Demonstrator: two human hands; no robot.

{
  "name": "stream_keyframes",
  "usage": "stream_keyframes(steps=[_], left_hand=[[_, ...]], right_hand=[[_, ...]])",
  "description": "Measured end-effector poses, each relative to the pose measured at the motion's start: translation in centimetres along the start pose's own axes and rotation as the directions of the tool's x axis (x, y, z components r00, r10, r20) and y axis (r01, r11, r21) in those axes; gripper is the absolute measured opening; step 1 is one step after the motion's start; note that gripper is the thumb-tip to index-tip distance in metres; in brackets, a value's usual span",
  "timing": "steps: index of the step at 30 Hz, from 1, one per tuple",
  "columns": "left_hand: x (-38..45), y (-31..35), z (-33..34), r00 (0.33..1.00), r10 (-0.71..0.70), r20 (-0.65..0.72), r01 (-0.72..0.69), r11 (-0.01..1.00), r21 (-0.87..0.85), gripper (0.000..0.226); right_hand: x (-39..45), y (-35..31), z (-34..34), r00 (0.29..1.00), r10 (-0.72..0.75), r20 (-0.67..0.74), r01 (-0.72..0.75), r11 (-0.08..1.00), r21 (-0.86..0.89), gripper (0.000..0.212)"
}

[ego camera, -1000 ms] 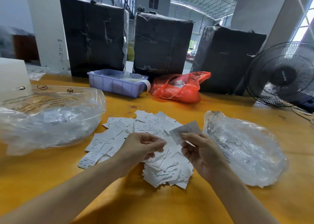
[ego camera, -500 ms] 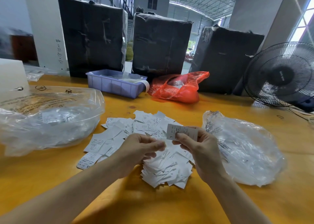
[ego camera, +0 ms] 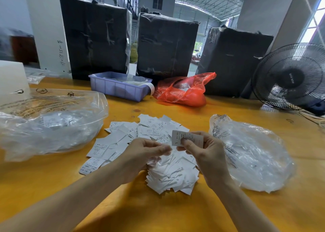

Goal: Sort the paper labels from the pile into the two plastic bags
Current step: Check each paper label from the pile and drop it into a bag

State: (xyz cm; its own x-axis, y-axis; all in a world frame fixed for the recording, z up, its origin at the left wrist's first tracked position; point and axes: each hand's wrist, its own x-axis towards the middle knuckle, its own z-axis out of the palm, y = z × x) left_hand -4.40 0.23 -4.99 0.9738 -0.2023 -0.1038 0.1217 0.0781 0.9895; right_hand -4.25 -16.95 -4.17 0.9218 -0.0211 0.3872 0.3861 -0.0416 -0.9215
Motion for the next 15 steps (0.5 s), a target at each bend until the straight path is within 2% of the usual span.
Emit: stream_keyframes(steps=[15], left_hand=[[-0.07,0.34,0.16,0.999,-0.037,-0.009,0.036,0.998,-0.059,0.037]], right_hand=[[0.03,0.03,-0.05,1.000,0.006,0.002,-0.006,0.999,0.031,0.013]])
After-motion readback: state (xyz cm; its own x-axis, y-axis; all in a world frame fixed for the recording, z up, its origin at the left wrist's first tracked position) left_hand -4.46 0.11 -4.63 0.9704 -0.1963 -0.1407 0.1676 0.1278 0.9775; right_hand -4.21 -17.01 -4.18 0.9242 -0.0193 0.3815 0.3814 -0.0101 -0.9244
